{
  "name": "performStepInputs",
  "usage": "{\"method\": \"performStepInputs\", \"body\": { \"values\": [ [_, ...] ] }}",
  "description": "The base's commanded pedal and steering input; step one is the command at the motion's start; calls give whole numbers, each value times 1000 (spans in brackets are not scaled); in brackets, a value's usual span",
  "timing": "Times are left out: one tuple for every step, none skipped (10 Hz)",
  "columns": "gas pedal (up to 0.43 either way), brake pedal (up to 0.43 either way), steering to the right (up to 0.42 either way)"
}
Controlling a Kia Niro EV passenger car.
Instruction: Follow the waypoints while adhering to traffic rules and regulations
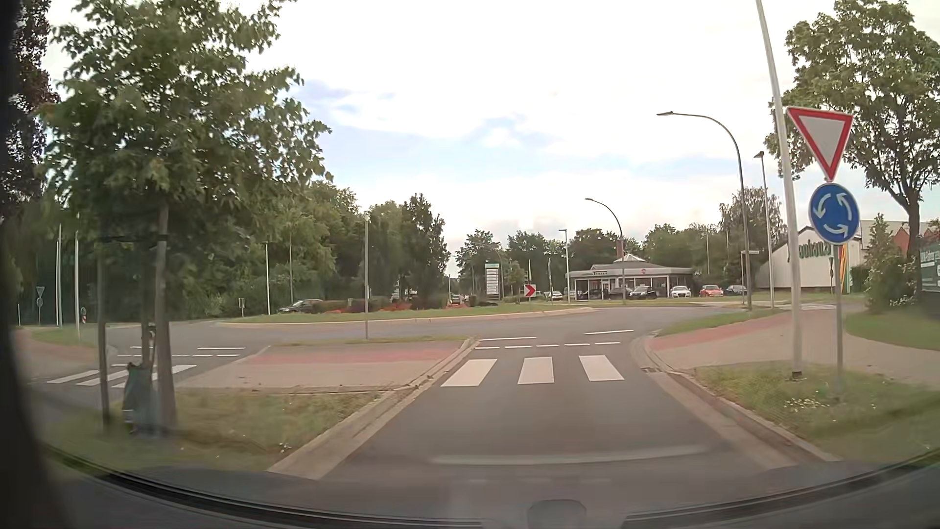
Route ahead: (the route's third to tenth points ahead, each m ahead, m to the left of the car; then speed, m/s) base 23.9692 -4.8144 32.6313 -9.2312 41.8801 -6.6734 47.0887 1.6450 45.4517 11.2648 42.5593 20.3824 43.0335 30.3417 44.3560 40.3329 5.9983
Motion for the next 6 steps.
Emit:
{"method": "performStepInputs", "body": {
  "values": [
    [209,6,19],
    [209,6,25],
    [209,6,33],
    [209,6,39],
    [209,6,40],
    [197,6,41]
  ]
}}
